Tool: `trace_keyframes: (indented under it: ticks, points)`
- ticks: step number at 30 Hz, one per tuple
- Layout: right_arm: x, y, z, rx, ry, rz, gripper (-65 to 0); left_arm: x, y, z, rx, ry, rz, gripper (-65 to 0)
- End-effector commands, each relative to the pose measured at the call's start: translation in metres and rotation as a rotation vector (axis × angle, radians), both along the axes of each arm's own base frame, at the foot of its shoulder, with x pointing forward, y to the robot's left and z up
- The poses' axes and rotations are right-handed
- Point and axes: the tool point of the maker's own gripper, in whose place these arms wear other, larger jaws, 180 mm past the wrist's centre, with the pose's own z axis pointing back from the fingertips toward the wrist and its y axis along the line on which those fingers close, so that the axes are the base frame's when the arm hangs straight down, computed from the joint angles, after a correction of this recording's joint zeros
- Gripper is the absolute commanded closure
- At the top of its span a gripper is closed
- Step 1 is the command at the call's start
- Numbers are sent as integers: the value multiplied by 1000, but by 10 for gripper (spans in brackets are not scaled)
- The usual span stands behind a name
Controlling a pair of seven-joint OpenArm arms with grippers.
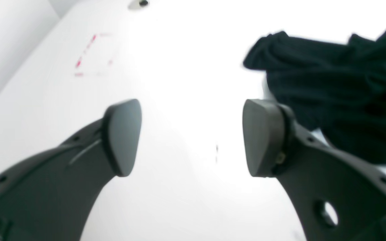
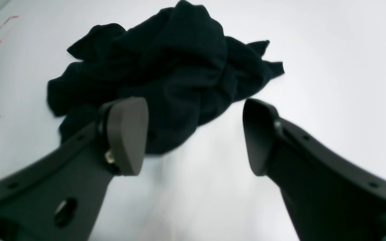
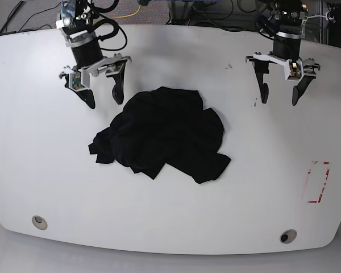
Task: Layout the t-shirt on the table in an organized manner, then fold the t-shirt properly
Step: 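Lower both open grippers toward the crumpled black t-shirt, then lower the right gripper onto the shirt edge and pinch the fabric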
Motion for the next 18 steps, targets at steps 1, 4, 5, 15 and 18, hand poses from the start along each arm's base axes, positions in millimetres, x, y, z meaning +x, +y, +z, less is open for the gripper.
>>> trace_keyframes:
  ticks: [1,4,5,15,18]
  points:
    - [17,2,19,2,-54,16,-436,6,-3,15,-5,-61,-9,-444]
    - [35,3,25,-17,-56,25,-436,9,-5,18,-8,-74,-11,-446]
    - [42,3,29,-20,-57,28,-436,13,-7,20,-11,-85,-16,-446]
    - [82,27,44,-51,-48,111,-433,19,-24,23,-62,-106,-29,-446]
    - [89,35,44,-56,-37,132,-433,19,-24,23,-63,-106,-28,-446]
